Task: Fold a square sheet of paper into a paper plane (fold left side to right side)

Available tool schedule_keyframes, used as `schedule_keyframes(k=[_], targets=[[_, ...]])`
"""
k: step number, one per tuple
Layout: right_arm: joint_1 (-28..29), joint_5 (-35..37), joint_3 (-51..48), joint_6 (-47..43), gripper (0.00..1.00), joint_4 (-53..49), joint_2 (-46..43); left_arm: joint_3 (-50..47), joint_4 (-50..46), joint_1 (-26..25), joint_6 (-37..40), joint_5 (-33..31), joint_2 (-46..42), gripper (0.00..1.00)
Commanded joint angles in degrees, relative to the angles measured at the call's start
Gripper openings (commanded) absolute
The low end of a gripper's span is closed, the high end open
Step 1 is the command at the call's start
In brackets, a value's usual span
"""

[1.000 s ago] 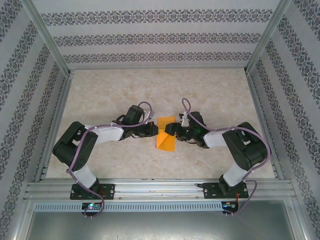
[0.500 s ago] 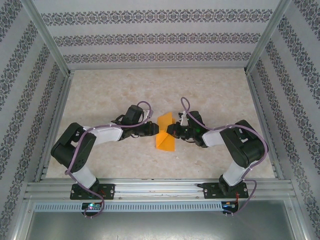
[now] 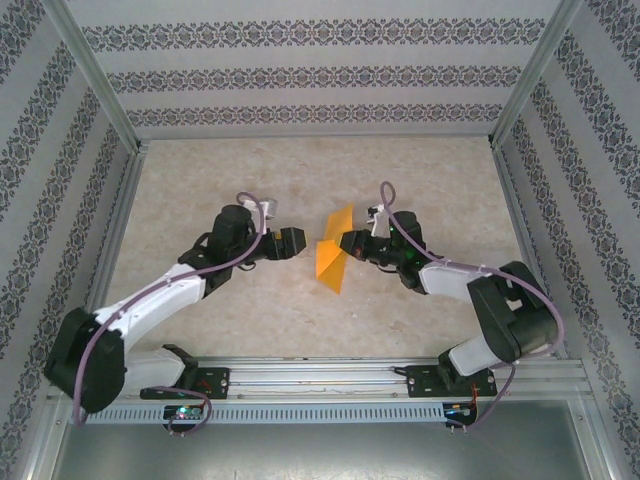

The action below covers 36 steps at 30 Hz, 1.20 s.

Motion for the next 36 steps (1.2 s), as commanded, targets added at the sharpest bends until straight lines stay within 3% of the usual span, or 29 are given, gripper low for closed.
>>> schedule_keyframes(k=[1,3,10,15,30,36], targets=[[-1.3,-1.8,0.9,-3.3,0.00,3.0,-5.5,-1.8,0.4,2.1,-1.3,-0.2,-5.6,0.89],[-2.2,-2.2,1.1,-3.5,0.00,4.1,-9.1,-2.7,2.8,3.4,-3.6,1.7,-9.0,1.00],[-3.1,-3.0,0.6,-0.7,0.00,13.9,-18.9,-2.9,16.7,6.5,-14.1,14.1,-12.2,1.00],[-2.9,-3.8,1.2,2.9,0.00,21.0,-20.3,-1.9,29.7,6.1,-20.6,22.7,-8.2,0.89],[3.2,-4.5,5.3,5.6,0.00,29.3,-14.6,1.7,40.4,-0.9,-23.5,27.7,1.4,0.86],[4.0,-5.0,5.7,6.0,0.00,29.9,-12.8,2.5,44.1,-1.6,-24.7,29.6,3.6,0.67]])
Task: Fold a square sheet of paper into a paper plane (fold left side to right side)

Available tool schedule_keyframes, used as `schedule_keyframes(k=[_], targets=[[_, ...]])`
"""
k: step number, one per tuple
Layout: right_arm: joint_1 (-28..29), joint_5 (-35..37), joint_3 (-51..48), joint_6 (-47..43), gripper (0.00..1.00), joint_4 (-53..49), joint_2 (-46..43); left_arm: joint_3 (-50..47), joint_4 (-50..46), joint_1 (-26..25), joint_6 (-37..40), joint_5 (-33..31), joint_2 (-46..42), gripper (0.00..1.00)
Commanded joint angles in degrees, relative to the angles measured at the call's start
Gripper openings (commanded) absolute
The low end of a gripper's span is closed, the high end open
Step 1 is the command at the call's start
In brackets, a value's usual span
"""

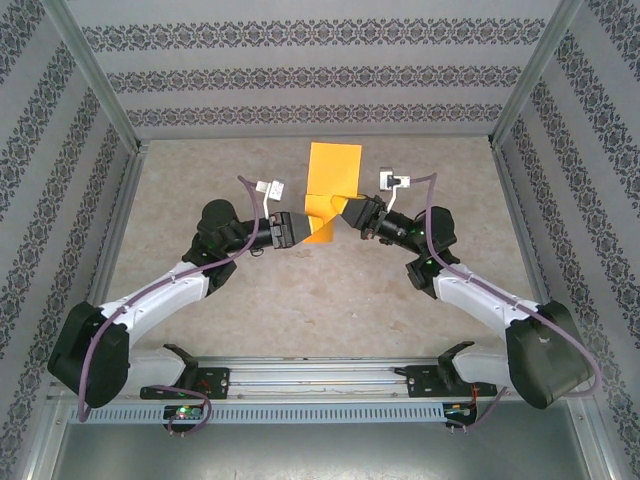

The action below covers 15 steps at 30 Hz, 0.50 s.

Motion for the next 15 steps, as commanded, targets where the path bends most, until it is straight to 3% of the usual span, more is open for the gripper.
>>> schedule_keyframes(k=[1,15], targets=[[0.6,-1.1,1.3,0.5,0.00,4.2,0.3,1.9,6.4,-0.5,-0.9,2.1,0.2,0.63],[0.0,-1.6,-0.7,1.3,0.05,4.2,-1.0,2.0,2.9,-0.5,1.4,0.7,0.3,0.21]])
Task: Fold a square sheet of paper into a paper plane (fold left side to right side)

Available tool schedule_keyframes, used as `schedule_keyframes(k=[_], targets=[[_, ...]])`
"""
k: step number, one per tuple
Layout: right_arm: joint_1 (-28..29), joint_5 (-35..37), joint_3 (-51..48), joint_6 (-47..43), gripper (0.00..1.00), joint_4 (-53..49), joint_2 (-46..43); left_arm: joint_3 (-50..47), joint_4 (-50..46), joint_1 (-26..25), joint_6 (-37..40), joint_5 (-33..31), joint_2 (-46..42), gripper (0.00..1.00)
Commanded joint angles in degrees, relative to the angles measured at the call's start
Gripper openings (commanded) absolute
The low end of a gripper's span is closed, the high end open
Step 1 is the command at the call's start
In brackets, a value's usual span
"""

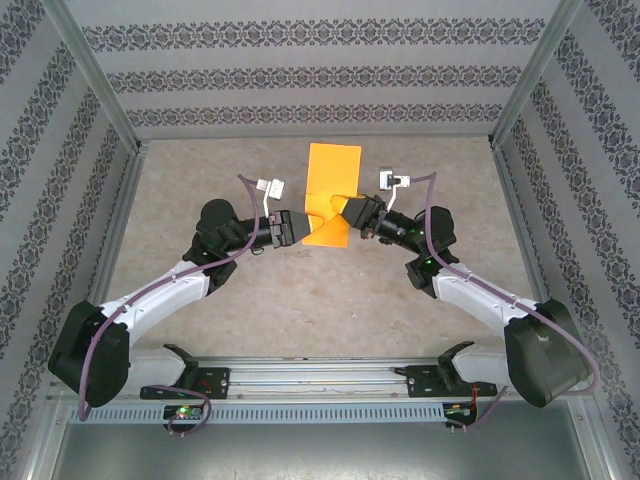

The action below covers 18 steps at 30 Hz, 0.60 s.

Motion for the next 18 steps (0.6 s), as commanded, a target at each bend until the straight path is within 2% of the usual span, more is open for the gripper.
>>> schedule_keyframes(k=[1,4,6,11,14,18], targets=[[-0.1,-1.4,-0.8,0.3,0.07,3.4,-1.5,1.5,1.3,-0.5,1.8,0.0,0.3,0.18],[-0.8,-1.4,-1.6,0.5,0.15,3.0,-2.4,1.6,-0.6,-0.5,2.8,-0.1,0.0,0.10],[-1.7,-1.3,-2.4,0.5,0.28,1.7,-3.4,1.9,-4.2,-0.5,4.4,-0.3,-0.4,0.04],[-4.8,-0.3,-5.9,-1.4,0.44,-2.9,-7.3,3.0,-18.0,-0.5,11.0,-1.8,-3.0,0.00],[-6.5,1.3,-7.2,-5.5,0.52,-12.4,-11.2,5.3,-31.5,-0.4,17.5,-3.4,-4.8,0.00],[-6.9,7.4,-5.5,-17.2,0.54,-36.2,-17.6,11.6,-57.5,-0.6,28.8,-8.7,-6.7,0.00]])
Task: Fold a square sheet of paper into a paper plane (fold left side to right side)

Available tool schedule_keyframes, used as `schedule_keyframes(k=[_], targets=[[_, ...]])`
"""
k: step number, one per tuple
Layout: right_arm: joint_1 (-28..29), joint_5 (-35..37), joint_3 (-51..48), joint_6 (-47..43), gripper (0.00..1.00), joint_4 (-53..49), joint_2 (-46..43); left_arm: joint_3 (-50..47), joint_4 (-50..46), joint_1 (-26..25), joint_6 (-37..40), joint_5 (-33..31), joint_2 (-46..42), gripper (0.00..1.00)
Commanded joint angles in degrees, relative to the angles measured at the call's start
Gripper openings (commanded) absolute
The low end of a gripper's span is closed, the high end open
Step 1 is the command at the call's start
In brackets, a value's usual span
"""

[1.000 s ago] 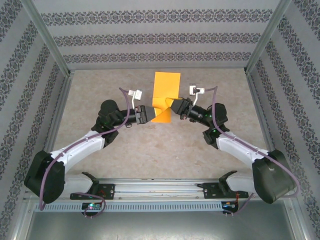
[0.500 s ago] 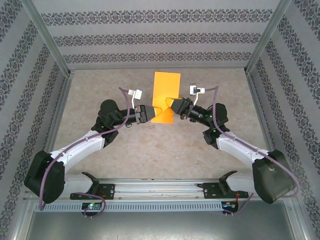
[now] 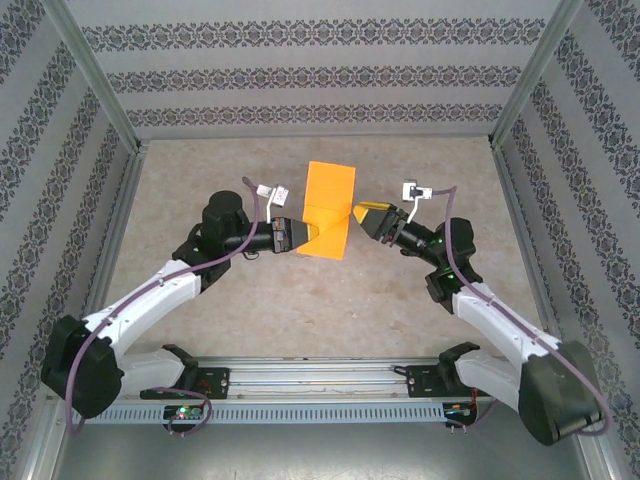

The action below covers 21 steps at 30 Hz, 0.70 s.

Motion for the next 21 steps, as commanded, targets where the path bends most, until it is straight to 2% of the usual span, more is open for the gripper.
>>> schedule_keyframes(k=[1,6,8,11,13,18,21], targets=[[-0.3,7.4,1.9,-13.0,0.54,-23.4,-5.0,6.2,-27.7,-0.5,13.9,-6.3,-2.4,0.00],[-0.3,25.2,5.4,-23.8,0.55,-47.6,-8.9,11.3,-46.0,-1.7,20.9,-16.6,-1.9,0.00],[-0.2,29.5,6.1,-26.7,0.56,-52.4,-9.2,12.8,-51.3,-3.1,22.0,-21.9,-1.0,0.00],[-0.2,34.7,6.8,-28.7,0.59,-57.0,-8.9,16.0,-59.2,-7.0,21.7,-33.5,1.5,0.00],[-0.2,37.4,6.8,-29.4,0.58,-58.5,-8.3,18.3,-63.7,-11.1,19.2,-43.9,4.0,0.00],[-0.3,41.7,5.8,-28.9,0.57,-58.7,-5.8,22.9,-72.0,-21.9,9.8,-65.0,12.2,0.00],[-0.4,43.4,5.6,-28.0,0.57,-58.6,-4.6,26.7,-77.7,-26.3,2.7,-74.0,19.1,0.00]])
